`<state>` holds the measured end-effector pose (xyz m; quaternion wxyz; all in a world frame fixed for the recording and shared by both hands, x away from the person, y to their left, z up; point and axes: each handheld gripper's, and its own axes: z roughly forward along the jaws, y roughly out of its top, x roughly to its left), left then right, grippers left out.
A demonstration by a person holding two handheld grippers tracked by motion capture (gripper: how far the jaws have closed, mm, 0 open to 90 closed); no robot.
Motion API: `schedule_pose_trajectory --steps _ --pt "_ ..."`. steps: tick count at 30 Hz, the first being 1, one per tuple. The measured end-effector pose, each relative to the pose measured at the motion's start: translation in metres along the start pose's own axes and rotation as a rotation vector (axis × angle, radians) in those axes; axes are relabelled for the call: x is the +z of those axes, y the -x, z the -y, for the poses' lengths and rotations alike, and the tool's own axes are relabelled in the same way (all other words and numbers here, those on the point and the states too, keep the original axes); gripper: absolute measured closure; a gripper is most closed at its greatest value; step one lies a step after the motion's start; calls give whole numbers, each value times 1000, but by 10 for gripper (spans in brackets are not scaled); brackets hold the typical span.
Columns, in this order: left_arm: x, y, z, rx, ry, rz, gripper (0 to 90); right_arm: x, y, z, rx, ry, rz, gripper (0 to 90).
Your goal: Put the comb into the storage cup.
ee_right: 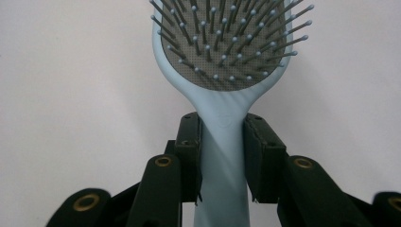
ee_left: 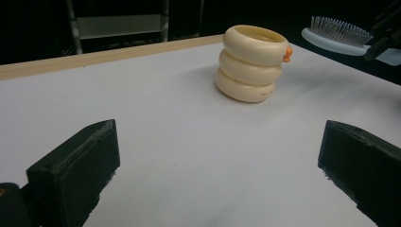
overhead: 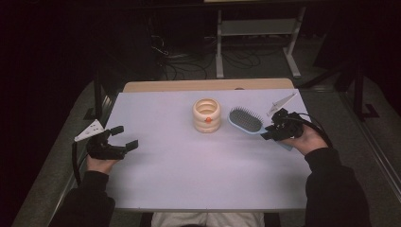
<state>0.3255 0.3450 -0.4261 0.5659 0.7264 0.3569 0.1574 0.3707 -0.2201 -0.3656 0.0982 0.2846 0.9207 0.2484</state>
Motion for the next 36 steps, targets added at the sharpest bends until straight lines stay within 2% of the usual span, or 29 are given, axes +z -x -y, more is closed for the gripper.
schedule_pose_trajectory --steps 12,16,21,36 --pt "0 -1 0 -4 2 -1 0 -10 -2 -16 -22 31 14 680" --pt "0 -1 0 -8 2 0 0 -14 -3 -21 -32 63 17 680" --pt "0 -1 0 -9 3 2 0 -15 -5 -28 -42 61 25 680" --pt "2 -3 0 -19 -16 -6 0 -28 -9 -48 -61 102 46 680"
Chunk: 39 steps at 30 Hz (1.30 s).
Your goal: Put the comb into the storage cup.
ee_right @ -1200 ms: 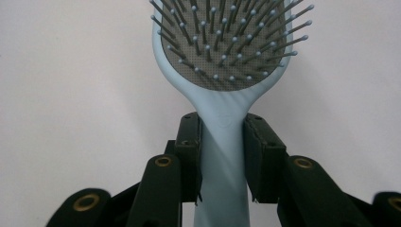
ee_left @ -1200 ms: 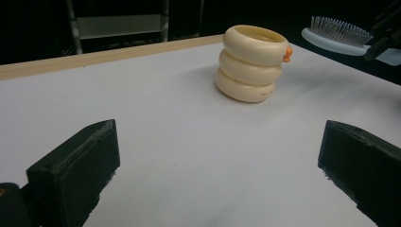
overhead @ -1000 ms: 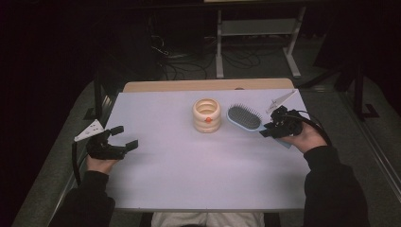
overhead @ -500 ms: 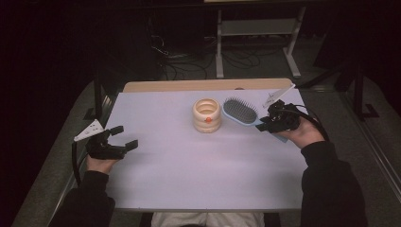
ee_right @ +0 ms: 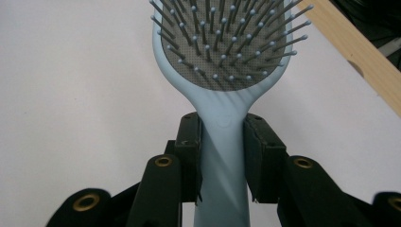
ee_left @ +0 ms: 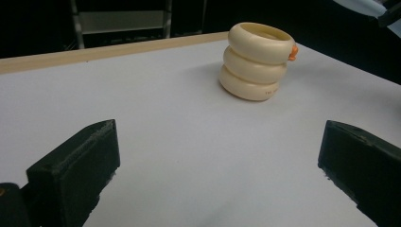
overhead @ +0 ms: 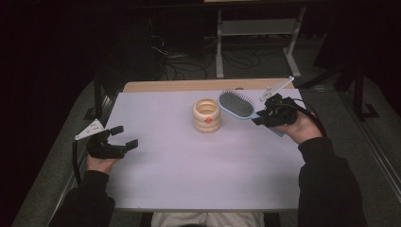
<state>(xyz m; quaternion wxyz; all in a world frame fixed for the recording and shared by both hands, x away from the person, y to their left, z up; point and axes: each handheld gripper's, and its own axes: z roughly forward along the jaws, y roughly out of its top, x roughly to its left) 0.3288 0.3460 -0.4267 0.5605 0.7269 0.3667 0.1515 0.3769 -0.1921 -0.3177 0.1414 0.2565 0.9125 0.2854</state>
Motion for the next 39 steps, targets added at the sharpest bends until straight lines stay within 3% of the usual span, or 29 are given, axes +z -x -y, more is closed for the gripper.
schedule_pose_trajectory --steps 15,25,31,39 --pt "1 5 -16 39 -21 17 0 -8 -9 -35 -53 43 -3 680" --pt "12 10 -34 56 -27 38 0 -10 -18 -59 -96 54 7 680" --pt "20 17 -48 87 -29 49 0 -7 -22 -68 -110 63 2 680" --pt "35 25 -67 74 -10 103 0 -2 -25 -76 -127 73 0 680"
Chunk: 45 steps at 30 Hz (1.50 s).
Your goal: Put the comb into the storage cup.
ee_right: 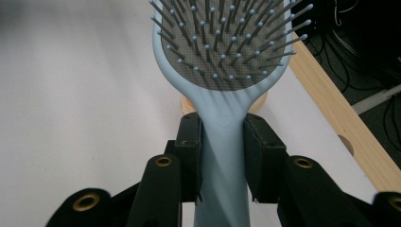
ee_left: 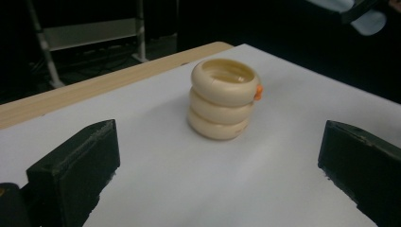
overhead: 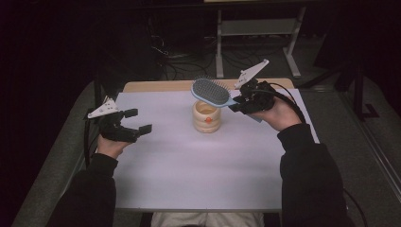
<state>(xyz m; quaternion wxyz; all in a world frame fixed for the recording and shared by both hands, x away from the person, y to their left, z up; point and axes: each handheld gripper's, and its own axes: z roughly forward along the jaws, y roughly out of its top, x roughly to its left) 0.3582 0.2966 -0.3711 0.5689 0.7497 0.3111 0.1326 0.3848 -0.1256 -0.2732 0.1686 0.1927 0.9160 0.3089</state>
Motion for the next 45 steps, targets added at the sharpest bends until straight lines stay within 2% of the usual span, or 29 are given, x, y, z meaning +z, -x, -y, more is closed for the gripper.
schedule_pose_trajectory --steps 2,7,15,18,23,27,30,32,34,37,40,45 --pt "3 2 -6 8 4 2 0 0 -1 -2 -4 5 -1 680" --pt "9 0 -16 -12 23 12 0 2 -3 -7 -12 11 -5 679" --pt "24 0 -33 -9 13 22 0 4 -3 -15 -11 28 -4 680" --pt "29 3 -39 -15 31 28 0 4 -3 -18 -12 34 -3 680" --pt "40 8 -47 -15 18 48 0 8 -3 -21 -15 37 -9 680" --pt "48 14 -54 -12 26 39 0 11 -4 -23 -22 38 -10 680" --pt "53 16 -58 -57 54 58 0 13 -4 -24 -20 42 -9 680" --pt "58 18 -62 -57 43 52 0 15 -4 -25 -16 50 -11 680" --pt "63 20 -67 -67 34 66 0 17 -4 -26 -19 56 -17 680" --pt "70 23 -72 -89 49 73 0 20 -4 -26 -13 60 -17 680" --pt "76 25 -73 -103 43 55 0 23 -4 -26 -9 60 -16 680" --pt "84 26 -75 -129 38 59 0 26 -4 -27 -8 65 -14 680"
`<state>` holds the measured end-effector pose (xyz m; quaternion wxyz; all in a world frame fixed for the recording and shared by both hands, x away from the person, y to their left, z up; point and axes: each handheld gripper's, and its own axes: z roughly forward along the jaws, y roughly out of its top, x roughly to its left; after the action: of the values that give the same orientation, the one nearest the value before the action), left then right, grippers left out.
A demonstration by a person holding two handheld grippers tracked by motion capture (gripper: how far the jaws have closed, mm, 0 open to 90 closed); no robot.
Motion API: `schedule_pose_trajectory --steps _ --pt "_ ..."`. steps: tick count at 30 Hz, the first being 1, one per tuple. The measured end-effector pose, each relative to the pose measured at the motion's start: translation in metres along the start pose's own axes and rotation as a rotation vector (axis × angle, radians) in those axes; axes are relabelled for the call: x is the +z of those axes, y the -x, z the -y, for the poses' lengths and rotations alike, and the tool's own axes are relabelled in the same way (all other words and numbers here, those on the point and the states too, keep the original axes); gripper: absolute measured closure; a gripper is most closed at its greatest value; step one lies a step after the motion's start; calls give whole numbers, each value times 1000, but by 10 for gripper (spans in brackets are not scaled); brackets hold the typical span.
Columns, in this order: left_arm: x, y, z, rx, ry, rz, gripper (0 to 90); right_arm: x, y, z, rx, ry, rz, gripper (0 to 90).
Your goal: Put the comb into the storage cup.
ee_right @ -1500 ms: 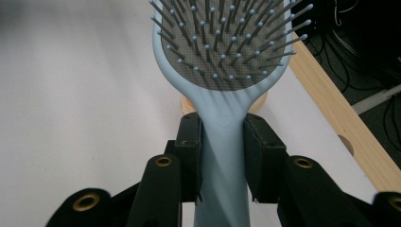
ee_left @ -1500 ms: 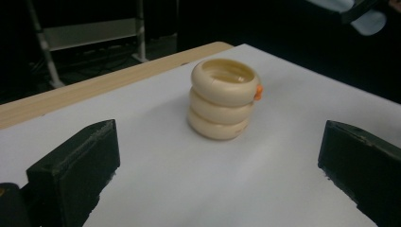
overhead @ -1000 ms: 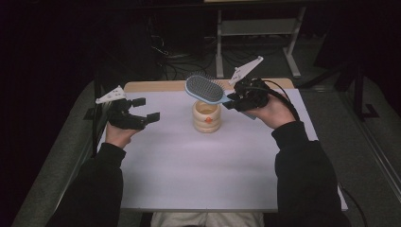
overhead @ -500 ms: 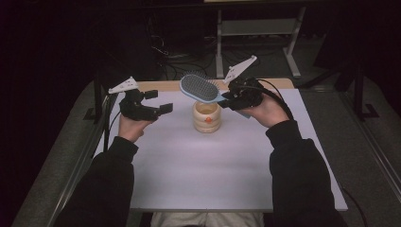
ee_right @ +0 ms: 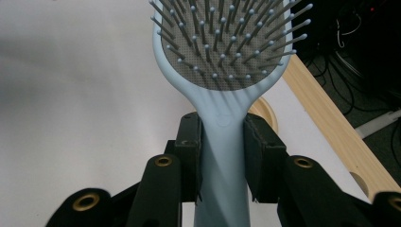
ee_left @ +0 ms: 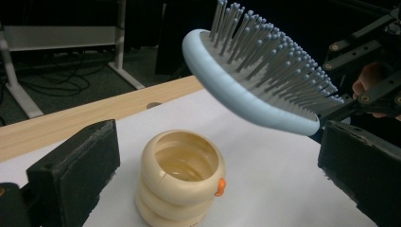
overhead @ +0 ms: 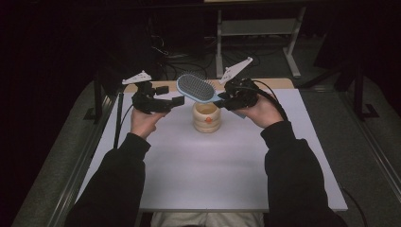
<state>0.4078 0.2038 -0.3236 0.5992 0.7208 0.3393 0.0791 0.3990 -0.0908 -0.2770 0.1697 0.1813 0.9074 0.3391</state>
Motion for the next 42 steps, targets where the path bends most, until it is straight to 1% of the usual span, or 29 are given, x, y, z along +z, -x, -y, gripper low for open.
schedule_pose_trajectory --steps 3,5,8,10,12,13,16,19,21,22,23,25,27,29,34,36,37,39,40,42 --pt "7 4 -3 -3 -13 6 0 1 1 0 -1 7 0 680" --pt "13 8 -5 -12 -7 13 0 2 1 0 3 10 1 680" --pt "22 14 -8 -26 -1 10 0 3 0 0 6 13 3 680" --pt "28 18 -10 -47 7 8 0 4 0 1 6 17 5 679" --pt "33 20 -11 -60 13 8 0 4 1 3 13 23 -4 679" --pt "36 21 -12 -66 16 -4 0 5 1 3 14 23 -1 679" --pt "41 23 -12 -93 35 -2 0 5 3 7 29 26 10 679" --pt "42 24 -12 -92 51 -9 47 5 5 10 34 33 9 679" --pt "42 24 -12 -120 68 1 84 5 5 10 34 39 10 679" --pt "42 23 -12 -135 80 13 111 5 5 9 33 39 11 679" --pt "42 24 -12 -141 87 10 136 7 4 8 32 41 12 679" --pt "42 24 -12 -142 93 2 153 8 3 7 27 46 14 679" --pt "40 23 -12 -159 104 10 175 9 3 7 27 52 15 679" --pt "38 20 -13 -172 120 20 218 9 3 6 26 57 18 679" --pt "34 20 -14 -187 146 17 281 10 2 4 21 67 26 679" --pt "33 20 -14 -182 167 16 313 11 2 3 22 71 28 679" --pt "33 20 -14 -186 177 24 338 12 2 2 24 74 25 679" --pt "31 18 -14 -218 206 48 392 13 2 3 32 87 22 680" --pt "31 16 -14 -237 217 67 422 13 2 2 34 93 20 680" --pt "31 14 -15 -244 224 71 454 14 3 1 34 94 25 680"
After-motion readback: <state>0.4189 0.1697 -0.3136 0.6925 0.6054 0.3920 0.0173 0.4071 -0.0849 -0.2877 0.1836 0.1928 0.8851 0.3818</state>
